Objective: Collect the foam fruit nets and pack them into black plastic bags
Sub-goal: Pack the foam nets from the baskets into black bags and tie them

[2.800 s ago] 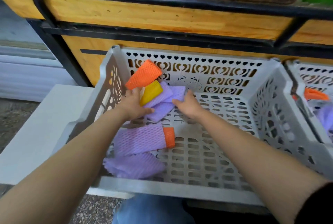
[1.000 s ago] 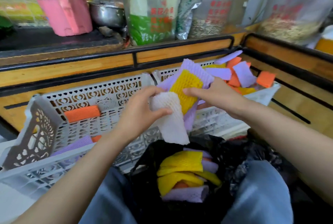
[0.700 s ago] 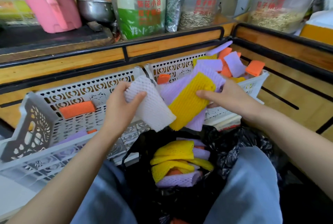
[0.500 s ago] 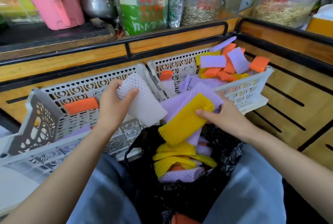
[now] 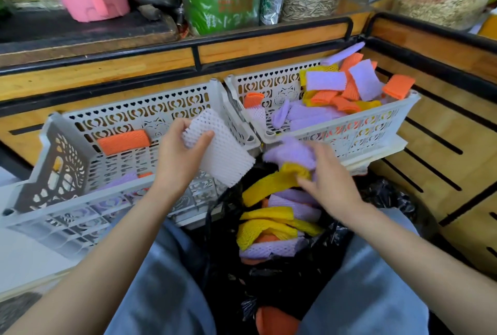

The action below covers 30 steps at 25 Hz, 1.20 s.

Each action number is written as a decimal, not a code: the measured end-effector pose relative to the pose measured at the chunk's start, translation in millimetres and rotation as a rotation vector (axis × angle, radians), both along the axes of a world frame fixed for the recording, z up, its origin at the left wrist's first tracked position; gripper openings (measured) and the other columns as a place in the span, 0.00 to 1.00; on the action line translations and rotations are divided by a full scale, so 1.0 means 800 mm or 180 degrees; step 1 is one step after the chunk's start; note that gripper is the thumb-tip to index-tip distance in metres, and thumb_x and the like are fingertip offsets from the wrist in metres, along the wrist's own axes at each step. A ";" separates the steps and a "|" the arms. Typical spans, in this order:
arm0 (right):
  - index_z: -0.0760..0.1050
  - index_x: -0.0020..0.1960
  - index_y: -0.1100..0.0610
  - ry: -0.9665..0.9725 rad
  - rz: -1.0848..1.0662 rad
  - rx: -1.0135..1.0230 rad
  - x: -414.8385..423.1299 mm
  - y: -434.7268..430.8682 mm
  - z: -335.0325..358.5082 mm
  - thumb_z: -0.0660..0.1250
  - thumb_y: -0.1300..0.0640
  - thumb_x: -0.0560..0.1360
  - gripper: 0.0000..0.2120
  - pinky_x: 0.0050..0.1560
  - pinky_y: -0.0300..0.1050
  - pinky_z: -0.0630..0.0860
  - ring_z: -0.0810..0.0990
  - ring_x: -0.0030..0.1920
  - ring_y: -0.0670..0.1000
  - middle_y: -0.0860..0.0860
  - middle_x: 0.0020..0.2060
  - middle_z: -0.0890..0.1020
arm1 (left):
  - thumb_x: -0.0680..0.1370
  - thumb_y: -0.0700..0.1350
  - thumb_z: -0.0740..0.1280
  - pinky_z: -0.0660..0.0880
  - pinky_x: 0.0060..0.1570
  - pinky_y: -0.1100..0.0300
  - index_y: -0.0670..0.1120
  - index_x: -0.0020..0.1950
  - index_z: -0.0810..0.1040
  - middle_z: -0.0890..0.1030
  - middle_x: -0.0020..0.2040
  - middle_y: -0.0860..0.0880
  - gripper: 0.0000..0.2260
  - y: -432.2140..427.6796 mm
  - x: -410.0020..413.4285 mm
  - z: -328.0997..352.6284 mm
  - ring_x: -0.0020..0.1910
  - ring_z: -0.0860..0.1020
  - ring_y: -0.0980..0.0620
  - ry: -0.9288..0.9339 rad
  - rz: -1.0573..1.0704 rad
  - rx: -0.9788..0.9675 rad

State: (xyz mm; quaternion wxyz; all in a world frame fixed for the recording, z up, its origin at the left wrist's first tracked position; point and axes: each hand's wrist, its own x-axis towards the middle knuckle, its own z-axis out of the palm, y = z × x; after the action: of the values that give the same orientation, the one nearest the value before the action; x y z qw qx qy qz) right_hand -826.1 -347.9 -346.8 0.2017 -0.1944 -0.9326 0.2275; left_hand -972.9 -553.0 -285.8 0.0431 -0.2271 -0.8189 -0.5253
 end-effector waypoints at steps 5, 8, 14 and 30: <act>0.54 0.75 0.56 -0.1718 0.0775 0.0850 -0.004 -0.041 -0.068 0.69 0.46 0.72 0.39 0.67 0.45 0.63 0.63 0.69 0.54 0.53 0.69 0.65 | 0.77 0.45 0.67 0.71 0.39 0.64 0.45 0.51 0.72 0.74 0.44 0.55 0.07 -0.006 0.005 -0.015 0.41 0.72 0.60 -0.0239 -0.0031 0.0075; 0.48 0.76 0.58 -0.2052 0.1234 -0.0202 -0.005 -0.039 -0.072 0.74 0.45 0.68 0.49 0.72 0.42 0.55 0.55 0.74 0.51 0.52 0.75 0.56 | 0.77 0.46 0.67 0.73 0.41 0.61 0.45 0.51 0.72 0.75 0.45 0.54 0.07 -0.013 0.005 -0.024 0.41 0.73 0.59 -0.0359 -0.0081 0.0044; 0.60 0.72 0.60 -0.0657 0.0656 -0.1232 0.002 -0.047 -0.020 0.66 0.50 0.76 0.30 0.62 0.29 0.58 0.68 0.67 0.47 0.53 0.67 0.70 | 0.76 0.45 0.68 0.73 0.43 0.54 0.40 0.49 0.74 0.77 0.45 0.47 0.09 -0.004 0.015 -0.041 0.43 0.76 0.51 -0.0563 -0.0378 -0.0038; 0.74 0.65 0.44 -0.1513 0.0340 0.0843 0.019 -0.058 -0.039 0.62 0.51 0.78 0.16 0.52 0.46 0.72 0.78 0.57 0.55 0.53 0.56 0.82 | 0.78 0.40 0.66 0.76 0.41 0.55 0.47 0.39 0.76 0.81 0.35 0.51 0.08 -0.039 0.030 -0.110 0.34 0.80 0.55 -0.1187 -0.1114 -0.1036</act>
State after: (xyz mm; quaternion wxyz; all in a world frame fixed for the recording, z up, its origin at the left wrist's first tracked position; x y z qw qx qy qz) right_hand -811.1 -394.5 -378.3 -0.0113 -0.1648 -0.9843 0.0618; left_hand -949.0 -584.6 -373.6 -0.2362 -0.2683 -0.8346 -0.4192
